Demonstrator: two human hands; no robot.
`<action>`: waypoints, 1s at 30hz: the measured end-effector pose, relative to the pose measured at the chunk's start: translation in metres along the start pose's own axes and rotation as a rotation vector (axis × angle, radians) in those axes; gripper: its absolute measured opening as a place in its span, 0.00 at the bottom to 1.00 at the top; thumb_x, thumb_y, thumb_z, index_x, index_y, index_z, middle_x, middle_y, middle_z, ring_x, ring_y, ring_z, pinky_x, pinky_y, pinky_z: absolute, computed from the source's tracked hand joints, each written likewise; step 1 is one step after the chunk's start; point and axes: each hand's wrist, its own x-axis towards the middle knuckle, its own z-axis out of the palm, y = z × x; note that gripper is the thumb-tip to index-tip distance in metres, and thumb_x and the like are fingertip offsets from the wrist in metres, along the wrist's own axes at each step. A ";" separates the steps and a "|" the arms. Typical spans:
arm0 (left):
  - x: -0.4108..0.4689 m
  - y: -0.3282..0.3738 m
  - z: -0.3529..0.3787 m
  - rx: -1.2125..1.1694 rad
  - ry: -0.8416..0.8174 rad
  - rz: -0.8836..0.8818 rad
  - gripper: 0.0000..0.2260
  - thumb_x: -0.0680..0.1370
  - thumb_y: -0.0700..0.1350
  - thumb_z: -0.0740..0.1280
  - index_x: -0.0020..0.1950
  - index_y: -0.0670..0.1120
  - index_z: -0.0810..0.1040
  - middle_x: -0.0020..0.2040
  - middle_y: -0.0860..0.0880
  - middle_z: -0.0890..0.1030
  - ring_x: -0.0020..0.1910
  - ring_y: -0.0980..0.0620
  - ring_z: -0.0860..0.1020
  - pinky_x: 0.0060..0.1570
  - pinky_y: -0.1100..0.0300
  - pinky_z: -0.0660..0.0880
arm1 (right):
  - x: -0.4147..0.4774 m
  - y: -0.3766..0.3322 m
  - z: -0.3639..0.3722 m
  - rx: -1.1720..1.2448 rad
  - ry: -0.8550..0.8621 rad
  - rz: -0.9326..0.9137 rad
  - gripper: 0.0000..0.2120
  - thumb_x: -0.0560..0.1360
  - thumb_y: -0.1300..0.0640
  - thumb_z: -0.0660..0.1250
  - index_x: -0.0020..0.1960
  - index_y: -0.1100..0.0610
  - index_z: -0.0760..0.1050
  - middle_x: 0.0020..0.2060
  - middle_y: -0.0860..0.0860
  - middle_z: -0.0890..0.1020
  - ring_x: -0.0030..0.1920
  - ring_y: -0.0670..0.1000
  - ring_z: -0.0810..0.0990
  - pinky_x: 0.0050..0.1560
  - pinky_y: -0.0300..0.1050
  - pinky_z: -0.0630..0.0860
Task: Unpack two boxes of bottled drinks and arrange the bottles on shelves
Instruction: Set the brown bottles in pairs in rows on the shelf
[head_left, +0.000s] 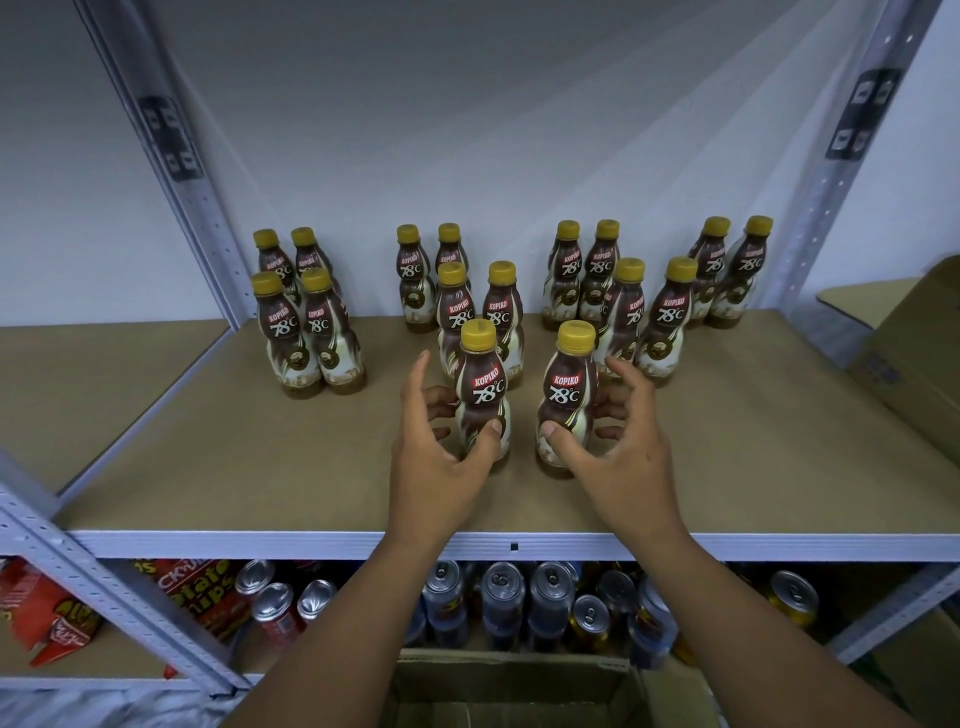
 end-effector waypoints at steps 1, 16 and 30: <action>0.000 0.001 0.000 0.003 0.003 0.000 0.42 0.73 0.41 0.78 0.79 0.62 0.59 0.58 0.57 0.79 0.58 0.59 0.79 0.55 0.68 0.76 | 0.000 0.000 0.000 0.002 -0.002 -0.001 0.40 0.69 0.53 0.81 0.74 0.45 0.64 0.55 0.41 0.79 0.52 0.38 0.79 0.50 0.29 0.74; -0.002 0.002 0.002 0.024 0.000 0.005 0.43 0.73 0.44 0.79 0.77 0.67 0.58 0.58 0.56 0.80 0.58 0.59 0.80 0.57 0.64 0.78 | 0.001 0.003 0.002 0.007 -0.052 0.034 0.41 0.70 0.53 0.80 0.76 0.44 0.62 0.60 0.42 0.81 0.61 0.36 0.77 0.57 0.32 0.74; -0.004 0.005 0.003 0.021 -0.013 0.044 0.42 0.73 0.44 0.79 0.73 0.72 0.57 0.61 0.54 0.80 0.60 0.59 0.80 0.58 0.63 0.78 | 0.001 -0.002 0.004 0.006 -0.086 0.065 0.41 0.70 0.49 0.80 0.76 0.43 0.62 0.61 0.39 0.80 0.60 0.38 0.78 0.61 0.45 0.78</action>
